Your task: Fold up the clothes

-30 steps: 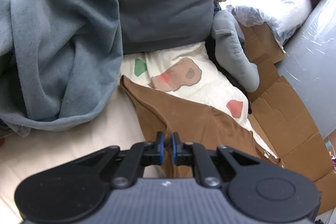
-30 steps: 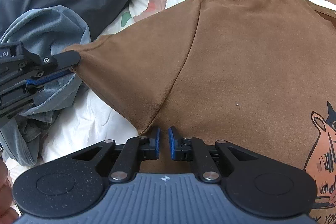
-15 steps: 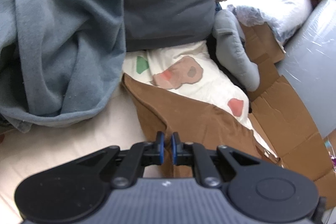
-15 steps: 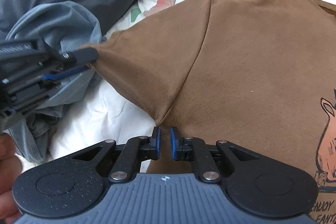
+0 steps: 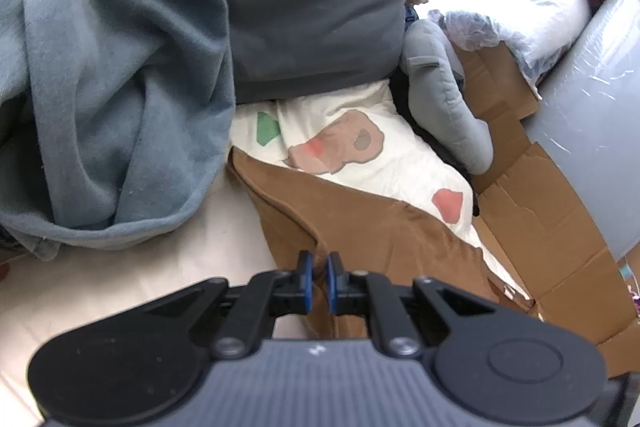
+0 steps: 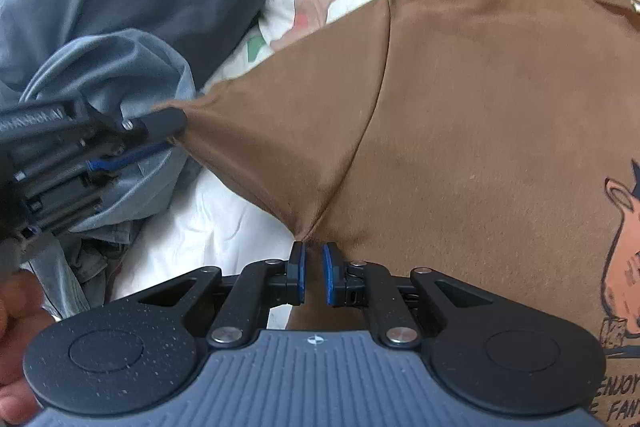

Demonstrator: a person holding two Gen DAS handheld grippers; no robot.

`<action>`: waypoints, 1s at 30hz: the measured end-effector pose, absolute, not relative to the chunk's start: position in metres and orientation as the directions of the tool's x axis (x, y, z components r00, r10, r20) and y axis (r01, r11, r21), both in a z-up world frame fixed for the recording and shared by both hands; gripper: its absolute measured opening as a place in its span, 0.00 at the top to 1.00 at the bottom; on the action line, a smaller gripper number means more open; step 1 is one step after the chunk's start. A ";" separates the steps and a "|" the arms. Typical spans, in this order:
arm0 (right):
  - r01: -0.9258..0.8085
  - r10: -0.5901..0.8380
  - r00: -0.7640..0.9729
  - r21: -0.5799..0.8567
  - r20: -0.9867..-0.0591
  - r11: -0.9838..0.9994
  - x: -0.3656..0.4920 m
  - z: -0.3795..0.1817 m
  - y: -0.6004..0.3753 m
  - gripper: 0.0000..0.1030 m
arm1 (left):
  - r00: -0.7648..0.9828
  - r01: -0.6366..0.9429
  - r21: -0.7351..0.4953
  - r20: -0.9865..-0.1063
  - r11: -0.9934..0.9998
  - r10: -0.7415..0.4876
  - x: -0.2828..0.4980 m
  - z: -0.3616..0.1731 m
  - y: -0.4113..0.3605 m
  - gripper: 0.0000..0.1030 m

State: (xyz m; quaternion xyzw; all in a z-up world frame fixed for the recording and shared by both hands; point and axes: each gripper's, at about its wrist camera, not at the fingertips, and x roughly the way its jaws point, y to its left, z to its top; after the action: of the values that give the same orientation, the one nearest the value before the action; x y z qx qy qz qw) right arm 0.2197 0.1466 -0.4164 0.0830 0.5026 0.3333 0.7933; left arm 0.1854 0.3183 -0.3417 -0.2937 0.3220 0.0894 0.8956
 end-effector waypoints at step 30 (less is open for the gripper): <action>-0.430 0.628 0.292 0.487 -0.722 0.760 0.215 -0.441 0.141 0.92 | 0.731 -0.014 -0.603 -0.551 0.797 -0.404 0.188 -0.339 0.267 0.93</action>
State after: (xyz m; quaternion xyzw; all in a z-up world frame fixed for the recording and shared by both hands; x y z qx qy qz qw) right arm 0.2154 0.1415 -0.4411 0.1000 0.4940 0.3316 0.7975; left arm 0.1882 0.2672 -0.3390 -0.2985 0.3500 -0.1107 0.8810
